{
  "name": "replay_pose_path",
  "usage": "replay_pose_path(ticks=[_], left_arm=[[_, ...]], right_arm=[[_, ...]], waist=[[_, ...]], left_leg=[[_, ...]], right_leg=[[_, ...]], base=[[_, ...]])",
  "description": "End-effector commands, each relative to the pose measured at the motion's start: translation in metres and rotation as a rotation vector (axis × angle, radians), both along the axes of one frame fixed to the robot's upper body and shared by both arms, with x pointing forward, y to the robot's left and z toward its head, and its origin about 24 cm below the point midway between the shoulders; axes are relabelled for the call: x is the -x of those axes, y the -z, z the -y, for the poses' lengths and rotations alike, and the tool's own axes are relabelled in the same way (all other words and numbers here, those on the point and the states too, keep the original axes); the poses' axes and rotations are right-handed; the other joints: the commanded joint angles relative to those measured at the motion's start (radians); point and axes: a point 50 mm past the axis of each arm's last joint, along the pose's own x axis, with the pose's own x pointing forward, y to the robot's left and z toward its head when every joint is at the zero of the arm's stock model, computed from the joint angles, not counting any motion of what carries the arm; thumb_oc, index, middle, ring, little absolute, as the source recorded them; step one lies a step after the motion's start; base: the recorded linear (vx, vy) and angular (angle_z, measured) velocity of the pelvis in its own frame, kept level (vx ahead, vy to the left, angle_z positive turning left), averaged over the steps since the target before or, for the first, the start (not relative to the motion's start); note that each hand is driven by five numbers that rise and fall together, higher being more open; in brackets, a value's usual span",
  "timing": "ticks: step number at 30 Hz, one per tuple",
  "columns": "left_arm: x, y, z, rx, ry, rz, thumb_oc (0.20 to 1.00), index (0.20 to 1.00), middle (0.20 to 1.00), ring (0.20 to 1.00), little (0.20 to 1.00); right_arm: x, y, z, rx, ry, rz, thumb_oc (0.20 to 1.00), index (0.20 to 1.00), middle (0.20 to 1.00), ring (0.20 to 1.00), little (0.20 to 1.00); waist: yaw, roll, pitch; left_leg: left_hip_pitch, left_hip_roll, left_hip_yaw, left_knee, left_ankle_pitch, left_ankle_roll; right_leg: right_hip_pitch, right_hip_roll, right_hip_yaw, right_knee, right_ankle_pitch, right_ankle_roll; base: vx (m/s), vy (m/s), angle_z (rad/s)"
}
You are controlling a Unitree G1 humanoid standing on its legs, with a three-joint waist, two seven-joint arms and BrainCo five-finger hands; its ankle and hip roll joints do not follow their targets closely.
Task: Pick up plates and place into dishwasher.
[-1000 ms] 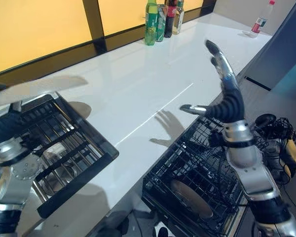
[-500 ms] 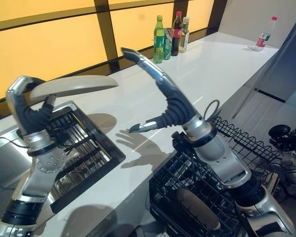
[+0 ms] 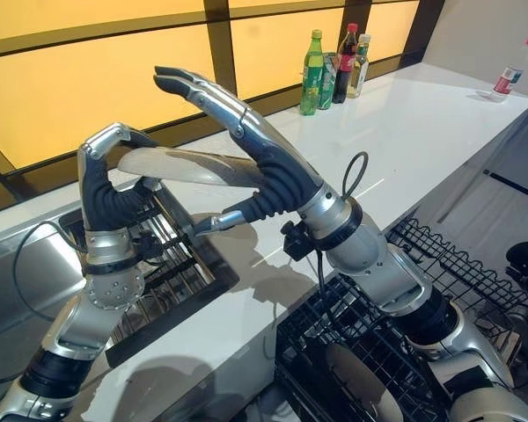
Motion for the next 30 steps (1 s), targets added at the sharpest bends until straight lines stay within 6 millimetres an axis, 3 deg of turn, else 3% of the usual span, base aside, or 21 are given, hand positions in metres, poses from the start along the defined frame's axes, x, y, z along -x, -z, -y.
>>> replay_pose_path(ticks=[1, 9, 15, 17, 18, 24, 30], left_arm=[[0.009, -0.029, 0.01, -0.041, 0.139, 0.152, 0.2, 0.2, 0.2, 0.2, 0.2], [0.016, -0.034, 0.012, -0.053, 0.182, 0.208, 0.2, 0.2, 0.2, 0.2, 0.2], [0.017, -0.037, 0.009, -0.063, 0.163, 0.221, 0.2, 0.2, 0.2, 0.2, 0.2], [0.017, -0.038, 0.008, -0.063, 0.155, 0.224, 0.2, 0.2, 0.2, 0.2, 0.2], [0.017, -0.038, 0.009, -0.063, 0.152, 0.227, 0.2, 0.2, 0.2, 0.2, 0.2], [0.014, -0.04, 0.015, -0.059, 0.149, 0.231, 0.2, 0.2, 0.2, 0.2, 0.2], [0.013, -0.04, 0.016, -0.058, 0.146, 0.225, 0.2, 0.2, 0.2, 0.2, 0.2]], right_arm=[[-0.002, -0.016, 0.012, -0.035, 0.09, 0.098, 1.0, 1.0, 1.0, 1.0, 1.0], [-0.016, -0.013, 0.034, 0.008, 0.266, 0.108, 1.0, 1.0, 1.0, 1.0, 1.0], [-0.03, 0.006, 0.048, 0.194, 0.412, 0.015, 1.0, 1.0, 1.0, 1.0, 1.0], [-0.031, 0.008, 0.047, 0.223, 0.398, -0.014, 0.282, 0.282, 0.282, 0.282, 0.282], [-0.03, 0.008, 0.046, 0.226, 0.382, -0.025, 0.2, 0.2, 0.2, 0.2, 0.2], [-0.035, 0.01, 0.031, 0.25, 0.329, -0.057, 0.2, 0.2, 0.2, 0.2, 0.2], [-0.036, 0.012, 0.03, 0.266, 0.317, -0.085, 0.2, 0.2, 0.2, 0.2, 0.2]], waist=[[0.006, -0.045, -0.061], [-0.003, -0.045, -0.063], [-0.017, -0.048, -0.063], [-0.02, -0.05, -0.061], [-0.021, -0.05, -0.06], [-0.02, -0.051, -0.057], [-0.02, -0.053, -0.058]], left_leg=[[-0.035, -0.093, -0.028, 0.015, -0.062, 0.061], [-0.034, -0.097, -0.025, 0.01, -0.06, 0.068], [-0.031, -0.097, -0.019, 0.007, -0.059, 0.072], [-0.029, -0.095, -0.014, 0.006, -0.058, 0.072], [-0.028, -0.093, -0.012, 0.005, -0.057, 0.072], [-0.021, -0.093, -0.011, -0.002, -0.056, 0.07], [-0.02, -0.09, -0.011, -0.007, -0.053, 0.069]], right_leg=[[-0.052, -0.066, -0.027, 0.115, -0.055, 0.056], [-0.055, -0.073, -0.029, 0.117, -0.048, 0.061], [-0.063, -0.077, -0.022, 0.127, -0.047, 0.067], [-0.062, -0.079, -0.023, 0.127, -0.046, 0.068], [-0.062, -0.079, -0.024, 0.127, -0.046, 0.069], [-0.055, -0.08, -0.025, 0.12, -0.044, 0.069], [-0.054, -0.078, -0.022, 0.116, -0.042, 0.07]], base=[[-0.02, 0.014, 0.08], [0.0, 0.012, 0.07], [0.0, 0.0, 0.0], [0.0, 0.0, 0.0], [0.0, 0.0, 0.0], [0.0, 0.0, 0.0], [0.0, 0.0, 0.0]])
